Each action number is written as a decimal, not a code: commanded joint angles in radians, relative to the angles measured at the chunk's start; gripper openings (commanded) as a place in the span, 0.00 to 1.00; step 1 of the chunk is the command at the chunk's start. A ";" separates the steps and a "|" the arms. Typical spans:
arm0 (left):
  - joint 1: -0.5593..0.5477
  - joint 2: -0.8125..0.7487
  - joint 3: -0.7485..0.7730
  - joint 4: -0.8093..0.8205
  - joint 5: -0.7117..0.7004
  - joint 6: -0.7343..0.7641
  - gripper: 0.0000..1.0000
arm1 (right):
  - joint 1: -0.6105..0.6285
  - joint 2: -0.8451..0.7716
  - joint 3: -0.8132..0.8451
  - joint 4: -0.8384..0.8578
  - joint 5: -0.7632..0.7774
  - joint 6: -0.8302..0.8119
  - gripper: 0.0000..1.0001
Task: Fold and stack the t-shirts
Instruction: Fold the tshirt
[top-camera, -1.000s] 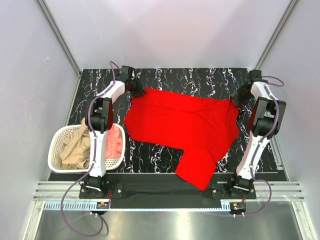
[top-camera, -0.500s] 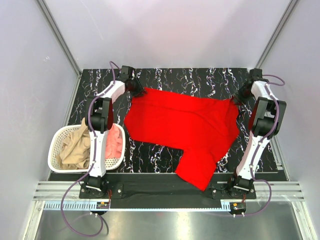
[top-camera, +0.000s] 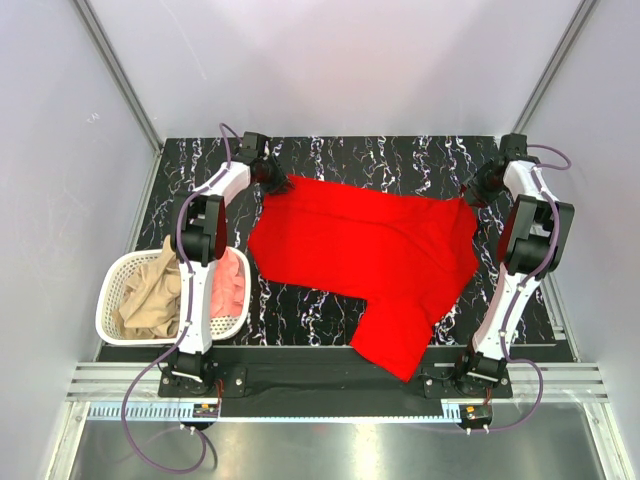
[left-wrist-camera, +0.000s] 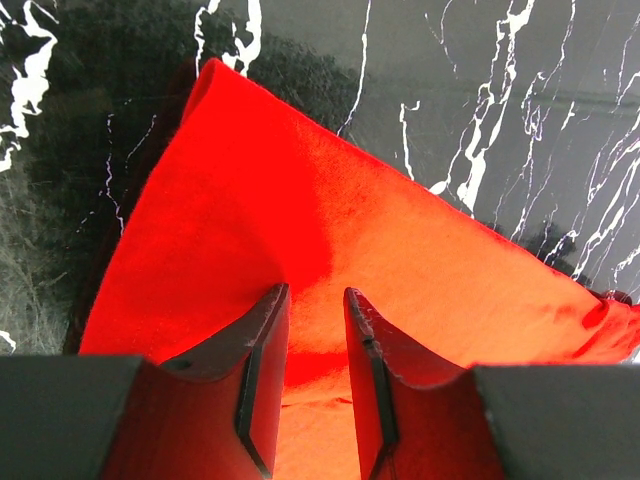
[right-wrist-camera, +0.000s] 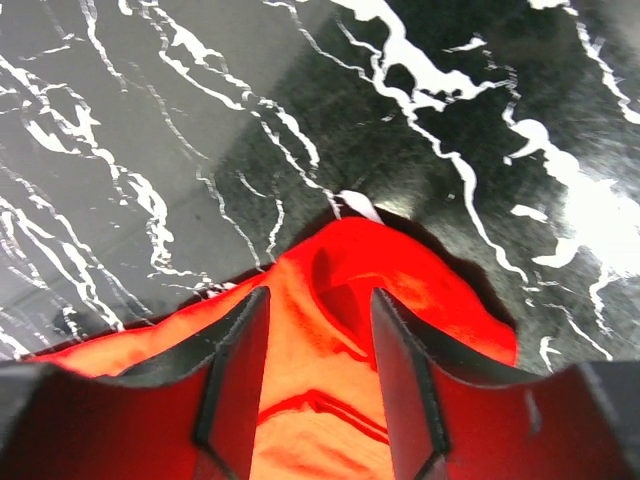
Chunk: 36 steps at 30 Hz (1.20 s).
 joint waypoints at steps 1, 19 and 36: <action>0.003 0.002 0.036 0.016 0.014 -0.009 0.33 | 0.002 0.015 0.031 0.043 -0.049 0.014 0.51; 0.007 0.005 0.022 0.027 0.023 -0.040 0.33 | -0.002 0.005 0.015 0.017 0.067 0.025 0.00; 0.010 -0.009 0.023 0.025 0.020 -0.035 0.33 | -0.015 0.041 -0.029 0.005 0.201 0.054 0.00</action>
